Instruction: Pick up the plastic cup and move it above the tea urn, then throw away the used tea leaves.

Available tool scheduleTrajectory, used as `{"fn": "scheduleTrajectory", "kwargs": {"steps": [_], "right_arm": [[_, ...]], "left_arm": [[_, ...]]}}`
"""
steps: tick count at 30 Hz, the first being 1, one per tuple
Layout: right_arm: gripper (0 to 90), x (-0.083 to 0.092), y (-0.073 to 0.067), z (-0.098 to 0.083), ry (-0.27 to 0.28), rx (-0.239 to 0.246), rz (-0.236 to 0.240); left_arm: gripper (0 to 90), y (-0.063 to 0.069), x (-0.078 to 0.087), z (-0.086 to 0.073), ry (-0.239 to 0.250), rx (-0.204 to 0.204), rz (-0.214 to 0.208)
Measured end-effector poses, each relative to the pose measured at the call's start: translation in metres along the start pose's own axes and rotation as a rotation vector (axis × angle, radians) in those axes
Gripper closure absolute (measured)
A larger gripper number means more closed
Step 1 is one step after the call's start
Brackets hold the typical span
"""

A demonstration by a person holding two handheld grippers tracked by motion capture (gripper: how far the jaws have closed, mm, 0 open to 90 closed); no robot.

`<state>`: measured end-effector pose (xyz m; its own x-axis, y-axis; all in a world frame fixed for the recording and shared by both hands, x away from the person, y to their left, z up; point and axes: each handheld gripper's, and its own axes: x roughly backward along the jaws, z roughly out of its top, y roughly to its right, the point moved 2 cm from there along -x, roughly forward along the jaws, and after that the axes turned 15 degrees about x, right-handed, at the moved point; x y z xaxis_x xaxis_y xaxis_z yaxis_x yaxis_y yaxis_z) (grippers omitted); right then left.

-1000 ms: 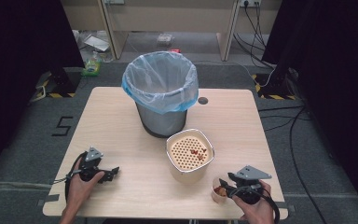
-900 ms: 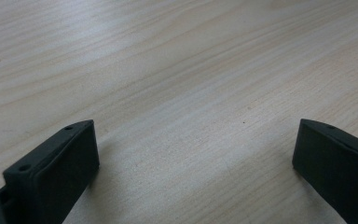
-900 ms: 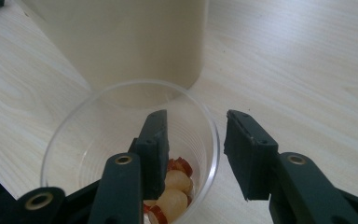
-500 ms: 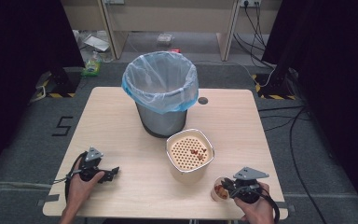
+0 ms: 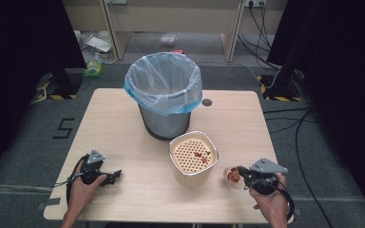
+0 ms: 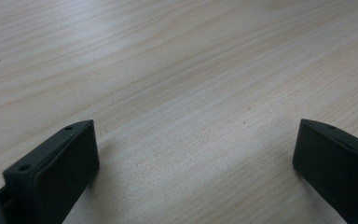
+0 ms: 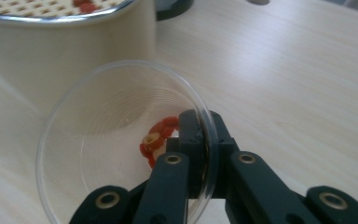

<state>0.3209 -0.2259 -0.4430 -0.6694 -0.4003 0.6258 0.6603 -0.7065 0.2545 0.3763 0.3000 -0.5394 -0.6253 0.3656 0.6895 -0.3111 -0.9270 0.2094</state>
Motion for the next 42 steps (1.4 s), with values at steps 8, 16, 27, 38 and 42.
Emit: {"fn": "scheduleTrajectory", "kwargs": {"steps": [8, 16, 27, 38, 42], "right_arm": [[88.4, -0.009, 0.031, 0.015, 0.014, 0.013, -0.103], [88.4, -0.016, 0.057, 0.036, 0.055, 0.028, -0.188], [88.4, -0.027, 0.06, 0.061, 0.091, 0.072, -0.233], [88.4, -0.029, 0.055, 0.089, 0.161, 0.151, -0.291], [88.4, -0.029, 0.052, 0.098, 0.183, 0.185, -0.306]], "left_arm": [[0.0, 0.0, 0.0, 0.0, -0.001, -0.001, 0.001], [0.0, 0.0, 0.0, 0.0, 0.0, 0.0, 0.001], [0.0, 0.0, 0.0, 0.0, 0.001, 0.001, 0.002], [0.0, 0.0, 0.0, 0.0, 0.0, 0.0, 0.002], [0.0, 0.0, 0.0, 0.0, 0.0, 0.0, 0.002]]}}
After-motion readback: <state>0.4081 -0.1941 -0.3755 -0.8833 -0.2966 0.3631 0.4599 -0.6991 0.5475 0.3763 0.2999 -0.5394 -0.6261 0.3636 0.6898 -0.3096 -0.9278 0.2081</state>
